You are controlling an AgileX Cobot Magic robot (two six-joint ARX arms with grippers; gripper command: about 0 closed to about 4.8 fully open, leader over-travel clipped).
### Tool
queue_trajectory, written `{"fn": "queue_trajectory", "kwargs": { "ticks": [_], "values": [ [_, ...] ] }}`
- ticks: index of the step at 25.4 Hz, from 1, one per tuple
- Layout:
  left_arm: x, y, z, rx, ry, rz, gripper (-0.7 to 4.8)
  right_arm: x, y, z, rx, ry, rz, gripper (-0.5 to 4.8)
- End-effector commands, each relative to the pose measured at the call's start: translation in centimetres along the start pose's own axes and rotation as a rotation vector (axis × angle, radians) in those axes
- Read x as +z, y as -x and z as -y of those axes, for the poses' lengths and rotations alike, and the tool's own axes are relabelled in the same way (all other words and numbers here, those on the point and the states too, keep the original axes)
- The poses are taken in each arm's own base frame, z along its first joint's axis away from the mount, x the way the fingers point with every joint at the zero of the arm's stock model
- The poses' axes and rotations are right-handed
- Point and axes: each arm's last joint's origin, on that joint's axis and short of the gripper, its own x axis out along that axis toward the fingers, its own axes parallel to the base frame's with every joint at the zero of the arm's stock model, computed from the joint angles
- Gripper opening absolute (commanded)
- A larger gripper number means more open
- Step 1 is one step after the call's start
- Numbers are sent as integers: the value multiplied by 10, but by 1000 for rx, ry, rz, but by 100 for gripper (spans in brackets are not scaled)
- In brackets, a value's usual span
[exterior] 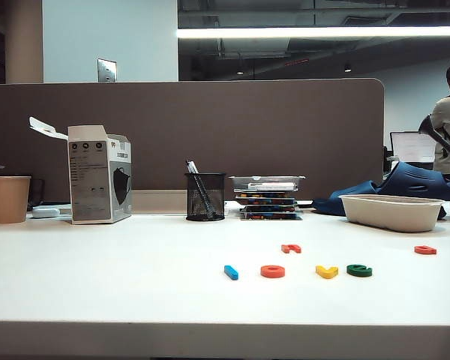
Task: Select the appropriate letters from the row of letter magnets placed on the table to arrange into the word "love".
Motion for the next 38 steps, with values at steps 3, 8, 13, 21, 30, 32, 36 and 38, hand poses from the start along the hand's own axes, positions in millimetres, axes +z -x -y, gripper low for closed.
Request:
{"fn": "queue_trajectory", "kwargs": {
  "ticks": [3,8,13,21,30,32,36,38],
  "values": [
    [-46,29,3,7,20,103,-6,-23,-11,0,121,18,52,-6],
    [-85,45,5,3,35,146,-6,-34,-4,-11,149,72,97,-6],
    [-96,49,6,4,52,163,-6,-38,2,-16,135,54,153,-6],
    [-124,9,4,-4,35,336,-6,-67,-27,-20,176,82,184,-6],
    [-200,-43,3,-29,32,331,-6,-111,-58,-17,173,144,204,-6],
    [-214,-50,3,-45,29,339,-6,-120,-62,-16,170,156,210,-6],
    [-228,-56,3,-52,28,339,-6,-124,-64,-15,150,166,199,-6],
    [-228,-56,3,-51,28,335,-6,-123,-64,-15,148,184,204,-6]
  ]
}}
